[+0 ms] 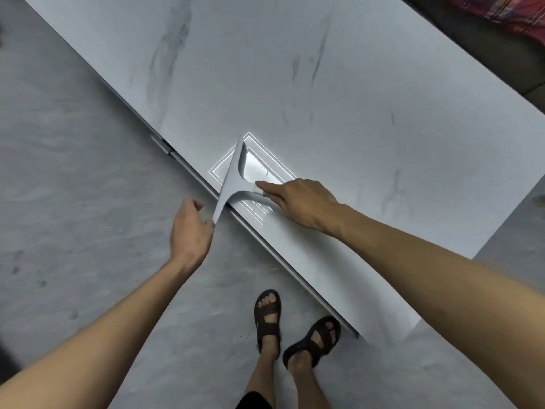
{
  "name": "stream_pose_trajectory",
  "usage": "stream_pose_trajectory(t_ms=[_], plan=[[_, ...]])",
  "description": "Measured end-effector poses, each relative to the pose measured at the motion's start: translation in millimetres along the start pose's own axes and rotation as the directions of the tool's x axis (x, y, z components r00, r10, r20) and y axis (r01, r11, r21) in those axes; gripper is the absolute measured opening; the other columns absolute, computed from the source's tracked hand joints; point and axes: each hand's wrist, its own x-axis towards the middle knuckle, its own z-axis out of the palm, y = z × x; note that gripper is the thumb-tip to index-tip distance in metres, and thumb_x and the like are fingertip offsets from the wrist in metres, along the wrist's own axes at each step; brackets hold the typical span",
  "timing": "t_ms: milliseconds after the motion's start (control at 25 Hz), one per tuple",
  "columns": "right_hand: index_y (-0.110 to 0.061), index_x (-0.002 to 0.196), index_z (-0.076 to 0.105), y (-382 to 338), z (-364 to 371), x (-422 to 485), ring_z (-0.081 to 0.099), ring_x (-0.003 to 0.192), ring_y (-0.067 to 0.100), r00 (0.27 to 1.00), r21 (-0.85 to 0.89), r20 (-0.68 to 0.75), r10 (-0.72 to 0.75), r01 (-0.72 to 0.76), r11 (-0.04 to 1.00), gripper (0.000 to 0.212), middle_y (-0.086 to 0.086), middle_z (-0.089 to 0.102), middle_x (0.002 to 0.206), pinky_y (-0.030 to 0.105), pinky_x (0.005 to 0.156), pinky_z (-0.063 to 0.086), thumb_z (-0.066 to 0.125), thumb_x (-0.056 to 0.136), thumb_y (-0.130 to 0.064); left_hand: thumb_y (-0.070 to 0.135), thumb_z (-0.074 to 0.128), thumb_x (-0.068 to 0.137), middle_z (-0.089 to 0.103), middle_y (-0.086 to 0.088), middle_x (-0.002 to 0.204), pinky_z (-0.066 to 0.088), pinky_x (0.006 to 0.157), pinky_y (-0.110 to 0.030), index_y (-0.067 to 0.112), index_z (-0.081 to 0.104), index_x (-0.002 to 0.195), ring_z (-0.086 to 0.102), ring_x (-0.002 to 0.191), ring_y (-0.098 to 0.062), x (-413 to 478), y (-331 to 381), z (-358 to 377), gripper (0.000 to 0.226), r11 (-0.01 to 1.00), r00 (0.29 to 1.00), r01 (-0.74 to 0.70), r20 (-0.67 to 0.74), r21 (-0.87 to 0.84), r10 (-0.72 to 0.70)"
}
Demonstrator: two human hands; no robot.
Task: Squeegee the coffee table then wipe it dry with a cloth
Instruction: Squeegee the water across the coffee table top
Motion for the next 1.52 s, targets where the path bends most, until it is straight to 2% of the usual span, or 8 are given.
stream_pose_trajectory(t_ms=[320,520,720,960,1240,1320,1400,1520], plan=[[-0.049,0.145,0.028,69,19,-161,0.06,0.081,0.023,0.95,0.082,0.028,0.311,-0.312,0.946,0.042,-0.014,0.051,0.08,0.03,0.064,0.036,0.025,0.104,-0.041,0.006,0.058,0.079,0.054,-0.004,0.104,0.039,0.059,-0.026,0.019,0.043,0.105,0.052,0.081,-0.018,-35,37,34,0.032,0.972,0.892,-0.229,0.41,0.043,0.192],[-0.05,0.145,0.025,83,35,-242,0.063,0.085,0.02,0.902,0.111,0.007,0.431,-0.43,0.896,0.043,-0.008,0.066,0.093,0.03,0.062,0.036,0.026,0.103,-0.042,0.005,0.057,0.076,0.049,-0.003,0.107,0.036,0.06,-0.029,0.019,0.042,0.099,0.051,0.083,-0.021,-57,70,69,0.03,0.939,0.787,-0.329,0.579,0.099,0.214],[-0.054,0.144,0.024,77,34,-288,0.05,0.066,0.013,0.87,0.148,-0.098,0.484,-0.468,0.871,0.045,-0.011,0.051,0.074,0.027,0.058,0.037,0.019,0.1,-0.047,0.003,0.051,0.08,0.052,-0.007,0.099,0.037,0.058,-0.034,0.009,0.049,0.097,0.054,0.077,-0.028,-71,85,82,0.018,0.921,0.823,-0.351,0.526,0.172,0.215],[-0.044,0.143,0.036,68,32,-338,0.063,0.065,0.026,0.746,0.267,-0.286,0.601,-0.541,0.798,0.048,0.005,0.069,0.083,0.039,0.054,0.053,0.047,0.099,-0.029,0.018,0.054,0.085,0.063,-0.001,0.098,0.051,0.072,-0.038,0.02,0.047,0.102,0.061,0.087,-0.027,-85,92,72,0.018,0.902,0.765,-0.403,0.598,0.154,0.24],[-0.036,0.145,0.039,32,-21,-345,0.055,0.064,0.024,0.674,0.315,-0.118,0.729,-0.671,0.671,0.043,0.003,0.06,0.071,0.032,0.058,0.04,0.038,0.102,-0.038,0.019,0.065,0.084,0.07,-0.006,0.103,0.053,0.08,-0.036,0.016,0.056,0.106,0.066,0.091,-0.026,-112,128,2,0.023,0.92,0.687,-0.379,0.697,0.103,0.205],[-0.021,0.134,0.051,13,-46,-340,0.058,0.07,0.026,0.6,0.622,0.017,0.8,-0.633,0.462,0.04,0.007,0.064,0.077,0.035,0.065,0.043,0.04,0.101,-0.04,0.02,0.066,0.082,0.072,-0.006,0.097,0.054,0.081,-0.037,0.02,0.057,0.1,0.068,0.087,-0.023,-123,140,-25,0.02,0.941,0.716,-0.33,0.67,0.079,0.195],[-0.008,0.102,0.06,-7,-74,-337,0.051,0.061,0.021,0.577,0.902,0.244,0.78,-0.431,0.037,0.028,0.008,0.059,0.071,0.034,0.065,0.04,0.044,0.099,-0.03,0.02,0.067,0.081,0.073,-0.007,0.093,0.053,0.079,-0.035,0.021,0.057,0.095,0.07,0.08,-0.019,-141,156,-54,0.017,0.959,0.717,-0.282,0.669,0.022,0.195],[-0.006,0.099,0.064,-26,-108,-343,0.053,0.071,0.017,0.65,0.903,0.429,0.627,-0.289,-0.319,0.021,0.002,0.067,0.072,0.028,0.066,0.038,0.047,0.097,-0.019,0.023,0.068,0.079,0.073,-0.006,0.089,0.054,0.079,-0.037,0.022,0.058,0.095,0.07,0.072,-0.014,-181,183,-93,0.018,0.966,0.706,-0.25,0.67,-0.072,0.232]])
